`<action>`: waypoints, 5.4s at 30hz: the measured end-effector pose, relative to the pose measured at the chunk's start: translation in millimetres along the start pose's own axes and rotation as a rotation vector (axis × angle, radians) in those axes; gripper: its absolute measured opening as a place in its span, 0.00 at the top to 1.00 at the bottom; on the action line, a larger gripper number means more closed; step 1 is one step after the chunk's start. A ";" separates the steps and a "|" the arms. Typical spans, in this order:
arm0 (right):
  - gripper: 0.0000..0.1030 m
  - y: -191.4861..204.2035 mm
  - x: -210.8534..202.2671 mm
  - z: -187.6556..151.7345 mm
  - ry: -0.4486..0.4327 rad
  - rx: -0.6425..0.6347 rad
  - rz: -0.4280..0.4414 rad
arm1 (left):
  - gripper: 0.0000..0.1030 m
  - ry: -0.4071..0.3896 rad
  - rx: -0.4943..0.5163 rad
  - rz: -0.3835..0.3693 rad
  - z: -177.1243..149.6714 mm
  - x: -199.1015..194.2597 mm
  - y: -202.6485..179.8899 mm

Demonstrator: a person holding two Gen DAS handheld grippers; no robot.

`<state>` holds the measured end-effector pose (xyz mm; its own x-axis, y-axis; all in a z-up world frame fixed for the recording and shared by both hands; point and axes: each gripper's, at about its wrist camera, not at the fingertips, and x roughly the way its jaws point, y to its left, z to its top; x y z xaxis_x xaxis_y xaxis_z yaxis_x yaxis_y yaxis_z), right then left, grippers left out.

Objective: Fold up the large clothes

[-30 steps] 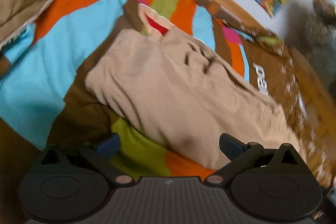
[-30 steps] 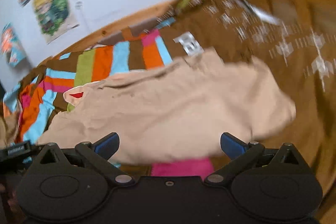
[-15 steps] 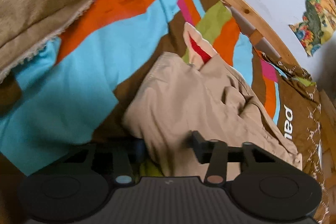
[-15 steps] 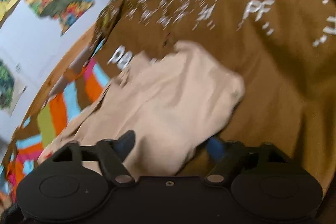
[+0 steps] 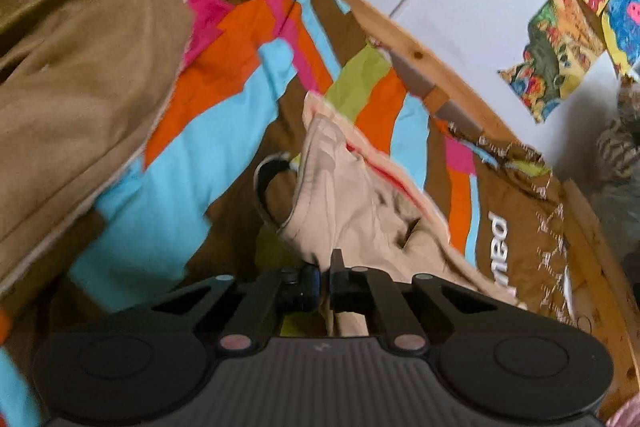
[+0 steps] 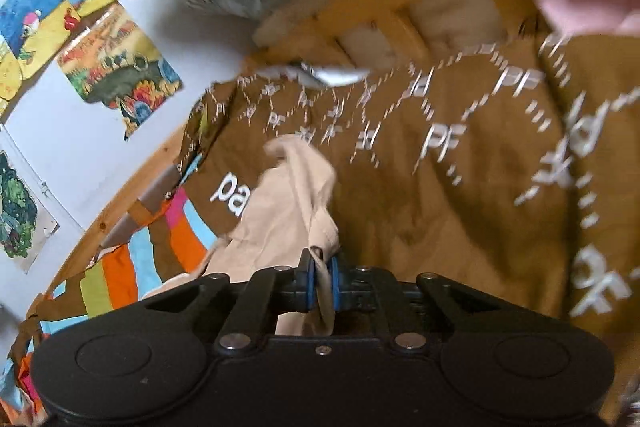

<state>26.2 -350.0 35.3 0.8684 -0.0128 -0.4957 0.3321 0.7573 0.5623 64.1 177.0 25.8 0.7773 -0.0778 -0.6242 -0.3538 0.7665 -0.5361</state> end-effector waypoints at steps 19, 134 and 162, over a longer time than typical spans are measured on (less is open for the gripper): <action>0.67 73.1 11.7 -39.3 -0.070 -0.590 0.001 | 0.96 -0.023 0.137 0.011 -18.6 -2.5 -5.8; 0.74 30.0 44.7 57.9 0.146 -0.520 0.117 | 0.37 0.175 0.833 -0.632 -109.9 76.5 -234.8; 0.70 113.2 254.8 22.9 0.498 -0.866 0.255 | 0.41 0.488 0.925 -0.683 -138.3 124.7 -227.7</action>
<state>293.4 -282.5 -12.2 0.5592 0.3372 -0.7573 -0.3915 0.9127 0.1173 169.7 -95.5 -8.6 0.3137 -0.7126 -0.6276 0.6977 0.6213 -0.3567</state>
